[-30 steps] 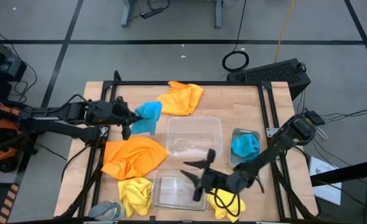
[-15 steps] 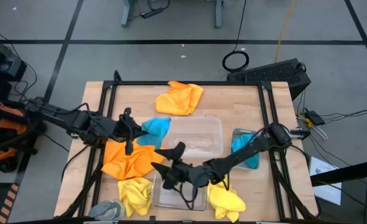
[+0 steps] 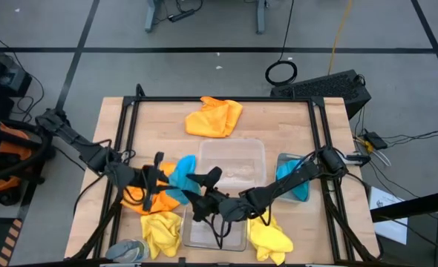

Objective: Sort microfiber towel by color & place in baskets
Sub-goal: Put the blue microfiber cloth into the gray bin

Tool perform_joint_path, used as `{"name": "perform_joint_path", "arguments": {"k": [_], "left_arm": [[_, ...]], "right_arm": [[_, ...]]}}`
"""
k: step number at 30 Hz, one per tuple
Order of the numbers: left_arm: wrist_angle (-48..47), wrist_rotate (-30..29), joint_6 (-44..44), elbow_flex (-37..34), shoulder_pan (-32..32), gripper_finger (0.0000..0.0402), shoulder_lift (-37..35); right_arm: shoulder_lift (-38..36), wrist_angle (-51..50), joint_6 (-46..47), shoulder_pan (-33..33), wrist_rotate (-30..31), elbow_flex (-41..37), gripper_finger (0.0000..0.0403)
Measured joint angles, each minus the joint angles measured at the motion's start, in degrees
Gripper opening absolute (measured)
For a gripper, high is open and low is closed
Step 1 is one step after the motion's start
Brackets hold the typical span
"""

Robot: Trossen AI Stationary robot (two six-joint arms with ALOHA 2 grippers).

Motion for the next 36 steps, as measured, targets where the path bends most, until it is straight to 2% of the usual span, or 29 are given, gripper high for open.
{"name": "perform_joint_path", "arguments": {"k": [3,9,14,17,20,25,28,31,36], "left_arm": [[0.89,-1.33,3.46,0.0,-2.27,0.0019,1.29],[2.05,-1.31,9.51,0.0,-4.98,0.002,4.14],[2.03,-1.3,10.54,0.0,-5.87,0.002,5.2],[2.0,1.76,8.1,0.0,-6.39,0.0031,5.18],[1.23,4.69,4.4,0.0,-6.81,0.0069,5.18],[-0.77,4.04,3.08,0.0,-7.81,0.0171,5.18],[-3.05,4.04,3.05,0.0,-8.35,0.0227,5.04],[-6.77,4.08,1.44,0.0,-8.94,0.0265,4.46],[-9.16,1.7,-1.57,0.0,-9.63,0.0284,3.83]], "right_arm": [[-0.04,-3.59,3.71,-0.05,-1.33,0.02,0.028],[-0.04,-5.89,6.4,-0.06,-8.8,0.02,0.0247],[-0.04,-7.29,7.71,-0.28,-9.52,0.02,0.0185],[-0.04,-8.43,7.82,-0.21,-10.03,0.02,0.0133],[-0.04,-9.53,7.83,-0.17,-9.7,0.02,0.0079],[-0.1,-10.75,7.55,-0.09,-8.54,0.02,0.0019],[-0.55,-12.39,7.41,0.74,-4.25,0.0,0.0015],[-1.75,-15.34,7.96,1.86,1.81,-0.02,0.0027],[-4.55,-19.27,11.31,3.8,7.64,-0.02,0.0038]]}}
